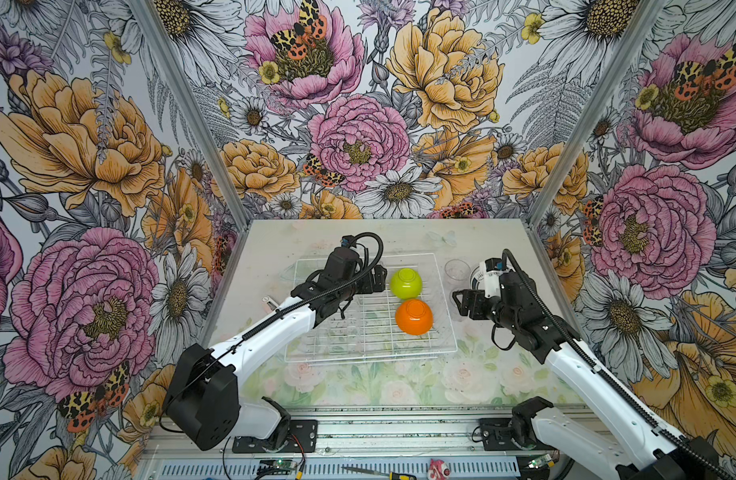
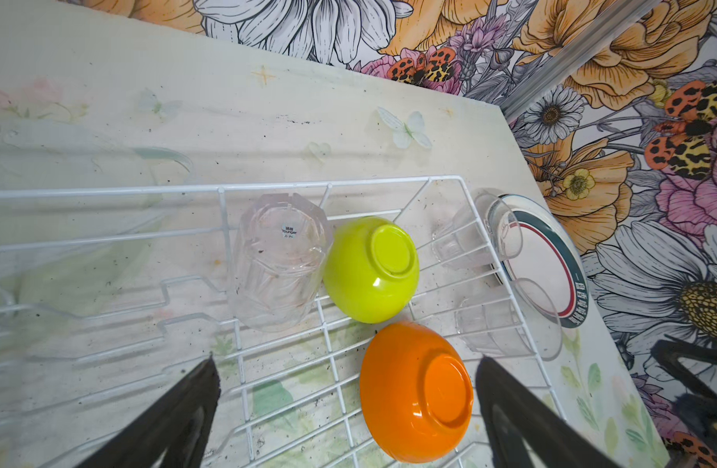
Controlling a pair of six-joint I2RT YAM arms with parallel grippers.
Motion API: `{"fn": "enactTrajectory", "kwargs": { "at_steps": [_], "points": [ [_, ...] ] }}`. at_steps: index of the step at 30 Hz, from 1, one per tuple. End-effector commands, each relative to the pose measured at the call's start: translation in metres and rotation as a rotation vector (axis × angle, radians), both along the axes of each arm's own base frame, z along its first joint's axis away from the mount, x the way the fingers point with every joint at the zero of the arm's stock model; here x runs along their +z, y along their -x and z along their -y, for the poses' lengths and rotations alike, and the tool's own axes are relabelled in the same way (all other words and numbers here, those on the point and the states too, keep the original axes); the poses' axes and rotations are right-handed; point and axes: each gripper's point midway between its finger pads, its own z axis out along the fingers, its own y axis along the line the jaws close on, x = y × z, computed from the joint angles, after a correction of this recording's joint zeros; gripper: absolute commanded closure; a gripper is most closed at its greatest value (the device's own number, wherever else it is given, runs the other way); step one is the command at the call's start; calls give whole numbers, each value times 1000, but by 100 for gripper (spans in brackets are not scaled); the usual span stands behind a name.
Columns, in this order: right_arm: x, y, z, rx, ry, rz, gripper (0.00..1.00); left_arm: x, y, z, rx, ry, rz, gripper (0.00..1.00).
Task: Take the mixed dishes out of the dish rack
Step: 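Open the right gripper and draw it back while the left reaches into the rack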
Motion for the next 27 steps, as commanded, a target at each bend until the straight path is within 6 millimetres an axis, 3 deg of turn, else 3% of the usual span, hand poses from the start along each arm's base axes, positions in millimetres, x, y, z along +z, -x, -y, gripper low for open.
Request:
{"fn": "enactTrajectory", "kwargs": {
  "at_steps": [1, 10, 14, 27],
  "points": [
    [27, -5, -23, 59, -180, 117, 17, 10, -10, -2, 4, -51, 32, 1],
    [56, -14, -35, 79, -291, 207, 1, 12, -29, -2, 6, -128, 10, 1],
    [64, -23, -37, 65, -311, 236, 1, 8, -32, 0, -6, -152, -11, 1],
    [61, -45, -39, 71, -228, 268, 1, -38, -56, -3, -3, -288, -90, 1]
  ]
}}
